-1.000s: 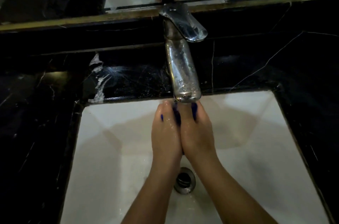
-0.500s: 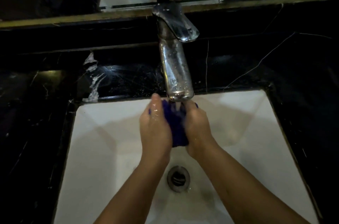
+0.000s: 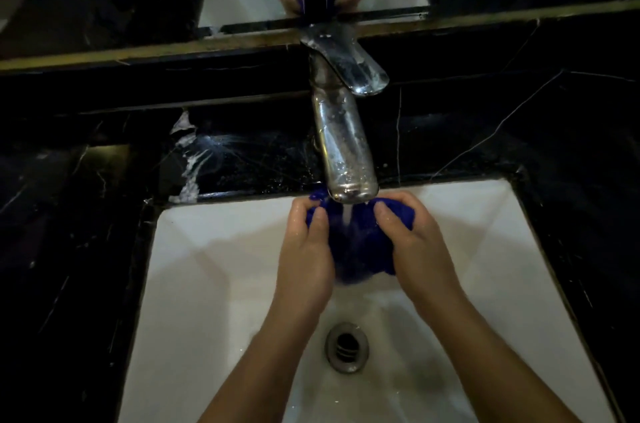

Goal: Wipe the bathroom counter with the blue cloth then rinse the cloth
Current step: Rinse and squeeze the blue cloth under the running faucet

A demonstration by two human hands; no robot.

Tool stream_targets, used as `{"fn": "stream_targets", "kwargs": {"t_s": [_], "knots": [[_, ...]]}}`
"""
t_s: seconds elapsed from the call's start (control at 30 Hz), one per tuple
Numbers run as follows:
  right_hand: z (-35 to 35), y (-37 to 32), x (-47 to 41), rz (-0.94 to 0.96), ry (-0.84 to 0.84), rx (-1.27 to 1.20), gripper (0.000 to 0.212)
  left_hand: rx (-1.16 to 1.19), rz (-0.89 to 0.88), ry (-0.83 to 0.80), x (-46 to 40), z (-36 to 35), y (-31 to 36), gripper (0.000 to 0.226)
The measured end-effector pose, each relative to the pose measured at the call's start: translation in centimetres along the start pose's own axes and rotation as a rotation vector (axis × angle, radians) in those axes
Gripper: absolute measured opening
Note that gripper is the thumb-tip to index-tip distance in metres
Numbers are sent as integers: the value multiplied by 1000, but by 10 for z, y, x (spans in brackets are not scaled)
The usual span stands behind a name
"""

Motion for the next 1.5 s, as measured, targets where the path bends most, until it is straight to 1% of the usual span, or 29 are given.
{"fn": "stream_targets", "kwargs": {"t_s": [0.03, 0.07, 0.1, 0.13, 0.17, 0.23, 0.27, 0.33, 0.37, 0.43, 0.47, 0.57, 0.63, 0.7, 0.73, 0.8, 0.83, 0.87, 0.93, 1.0, 1.03, 1.13, 1.17, 1.2, 1.27, 1.33, 1.4, 1.43, 1.5], "knots": [[-6, 1, 1, 5, 93, -6, 16, 9, -18, 4, 2, -9, 0, 20], [-14, 3, 4, 5, 149, -6, 25, -1, -42, -4, 2, -15, 0, 24], [-24, 3, 9, -4, 158, -17, 32, -62, -76, -17, 2, -18, 2, 30], [-34, 2, 15, -7, 124, -31, 34, -172, -122, -21, 0, -16, 2, 29], [-42, 0, 21, 2, 69, -6, 31, -270, -165, -14, -2, -12, 3, 23], [-46, -5, 22, 67, 19, 91, 27, -355, -218, 9, -3, -4, 4, 18], [-43, -4, 18, 76, 19, 95, 30, -326, -209, 24, -1, -2, 1, 19], [-40, 0, 13, 67, 9, 51, 38, -210, -135, 9, 4, -5, 0, 28], [-40, 1, 11, 66, -3, 81, 39, -173, -115, -1, 4, -6, -1, 31], [-40, 1, 9, 59, -22, 151, 32, -154, -93, -9, 3, -5, -2, 26], [-39, 3, 8, 58, -13, 138, 30, -171, -71, -8, 2, -5, -4, 24], [-35, 7, 8, 21, 28, 96, 27, -173, -16, -58, 4, -8, -6, 30], [-35, 6, 3, 19, 23, 124, 23, -130, -30, -61, 7, -10, -3, 30], [-39, 9, 0, 5, 0, 47, 31, -145, -50, -13, 9, -7, -5, 17], [-42, 8, 0, -7, -5, 27, 36, -157, -47, 3, 10, -4, -4, 14], [-49, -1, -3, 13, -3, 117, 40, -183, -52, 34, 5, 3, -1, 15], [-52, -4, -6, 32, 6, 172, 39, -180, -76, 57, 2, 5, 2, 17], [-54, -10, -8, 47, -6, 172, 36, -170, -111, 78, 2, 7, 5, 19], [-56, -13, -11, 66, -32, 97, 34, -195, -172, 71, 1, 5, 8, 21], [-55, -15, -3, 45, -3, 108, 29, -177, -134, 57, 0, 5, 7, 19], [-52, -17, 2, 64, 28, 111, 27, -152, -119, 51, 1, 5, 5, 18], [-47, -17, 10, 97, 54, 30, 38, -142, -167, 42, 13, -2, 12, 19], [-45, -14, 12, 82, 61, 7, 35, -149, -170, 42, 15, -3, 11, 22], [-44, -15, 14, 86, 69, 24, 30, -157, -149, 39, 12, -3, 10, 20], [-48, -19, 15, 119, 18, 173, 29, -145, -67, 0, -1, -1, 2, 14], [-43, -16, 13, 94, -27, 243, 27, -134, 7, -5, -8, 2, -5, 15], [-24, -10, 7, -2, -12, 188, 23, -136, 56, 26, -4, 8, -9, 18], [-9, -7, 4, -77, 45, 98, 21, -110, 67, 79, -2, 15, -10, 16], [16, -5, 8, -172, 181, -149, 17, 13, 76, 286, -1, 40, -9, 15]]}}
Point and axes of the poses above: each hand's wrist, its own x-axis away from the middle knuckle, its own z-axis out of the back of the hand, y = z × x, the point moved 4 cm from there along -x, towards the middle knuckle, and after that the axes turned 8 degrees about -y, right-handed, at the moved point
